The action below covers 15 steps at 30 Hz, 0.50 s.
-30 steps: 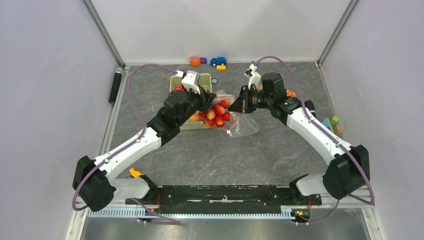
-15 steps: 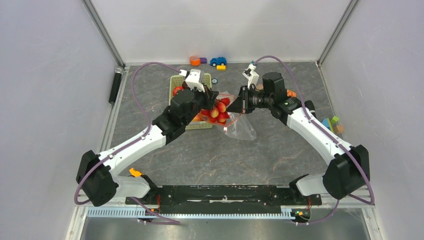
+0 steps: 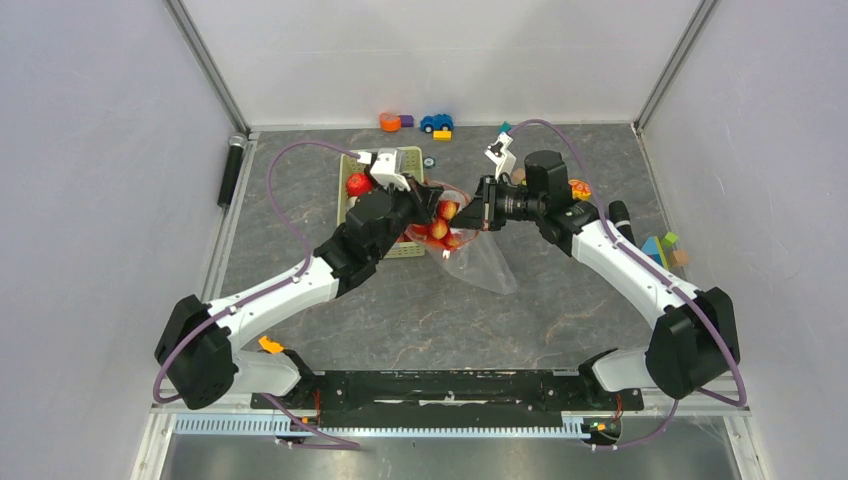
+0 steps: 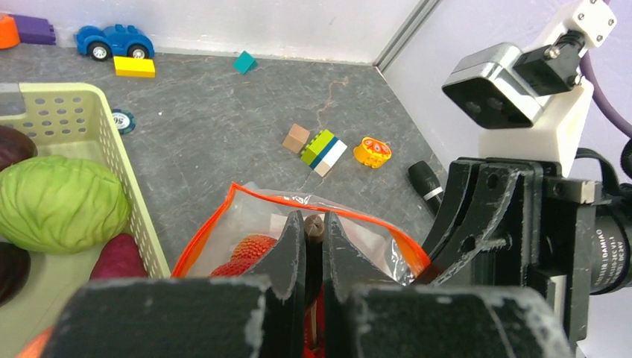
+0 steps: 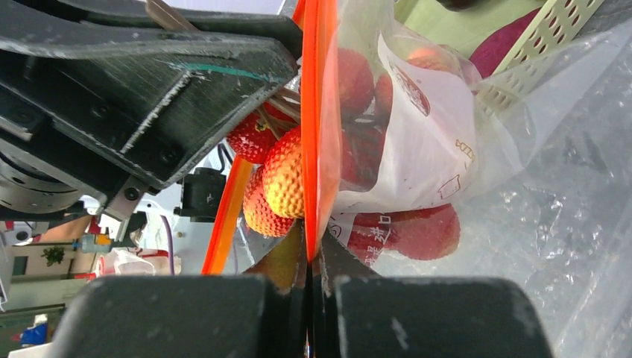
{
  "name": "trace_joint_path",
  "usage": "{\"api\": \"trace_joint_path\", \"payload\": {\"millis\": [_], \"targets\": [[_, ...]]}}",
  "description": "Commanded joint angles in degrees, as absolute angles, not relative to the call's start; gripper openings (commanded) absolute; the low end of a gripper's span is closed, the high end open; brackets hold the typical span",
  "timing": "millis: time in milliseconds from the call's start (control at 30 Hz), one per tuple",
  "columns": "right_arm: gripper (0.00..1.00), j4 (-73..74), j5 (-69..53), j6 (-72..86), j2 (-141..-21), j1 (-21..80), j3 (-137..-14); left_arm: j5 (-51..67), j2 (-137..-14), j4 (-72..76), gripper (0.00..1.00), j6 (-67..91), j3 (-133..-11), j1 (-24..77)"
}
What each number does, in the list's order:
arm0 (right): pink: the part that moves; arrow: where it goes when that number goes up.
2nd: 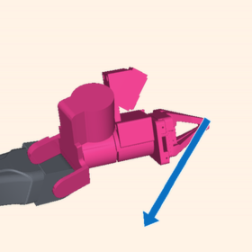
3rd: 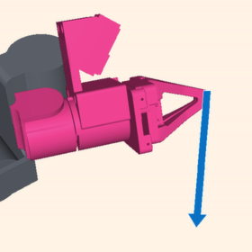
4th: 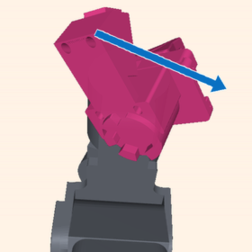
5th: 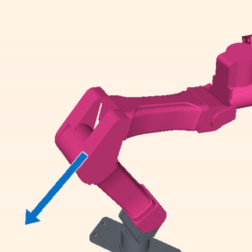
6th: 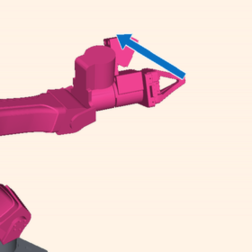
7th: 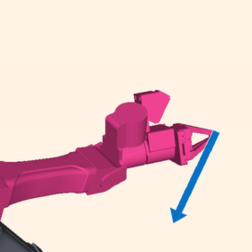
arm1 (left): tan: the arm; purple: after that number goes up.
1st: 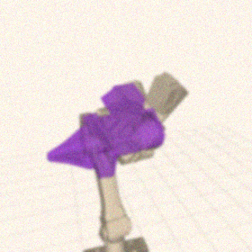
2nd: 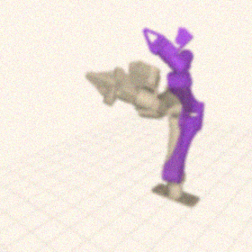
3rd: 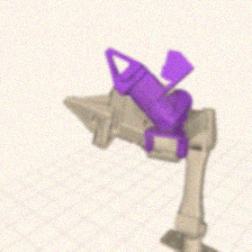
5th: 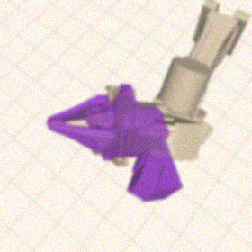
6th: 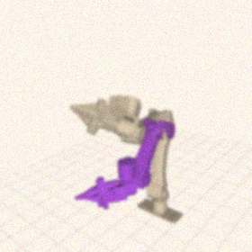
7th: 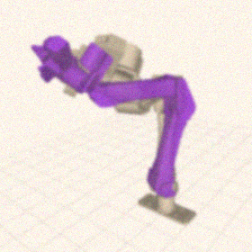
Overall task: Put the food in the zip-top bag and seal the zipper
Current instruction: Place the fake fruit in the zipper food storage bag.
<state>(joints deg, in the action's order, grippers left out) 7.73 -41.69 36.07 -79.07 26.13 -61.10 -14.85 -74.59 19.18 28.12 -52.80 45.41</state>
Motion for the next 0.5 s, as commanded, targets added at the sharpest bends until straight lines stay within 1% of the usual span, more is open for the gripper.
{"api": "trace_joint_path", "payload": {"millis": [0, 133, 167, 233, 333, 400, 467], "targets": [[0.00, 0.84, -41.92, 40.13, -77.93, 25.85, -60.36, -14.83, -72.32, 24.30, 0.02, 30.78, -50.47, 46.85], [0.00, 0.35, -42.90, 41.27, -78.29, 25.08, -59.63, -13.24, -72.03, 21.47, 0.02, 29.20, -50.88, 46.85], [0.00, 0.40, -42.68, 41.18, -78.21, 25.09, -59.58, -13.12, -71.77, 20.92, 0.07, 28.98, -50.97, 46.84], [0.00, 0.35, -42.26, 41.12, -77.93, 24.87, -59.30, -12.86, -71.03, 20.17, 0.26, 28.30, -51.32, 46.85], [0.00, 0.35, -41.75, 40.91, -77.76, 24.54, -58.92, -10.25, -69.64, 18.67, 0.62, 27.20, -52.21, 46.85], [0.00, 0.44, -41.96, 40.83, -77.86, 24.34, -58.62, -8.68, -68.52, 16.80, 0.76, 26.63, -53.40, 46.85], [0.00, 0.80, -41.99, 40.46, -78.05, 24.21, -58.46, -7.64, -67.23, 14.44, 0.96, 26.23, -54.36, 46.85]]}}
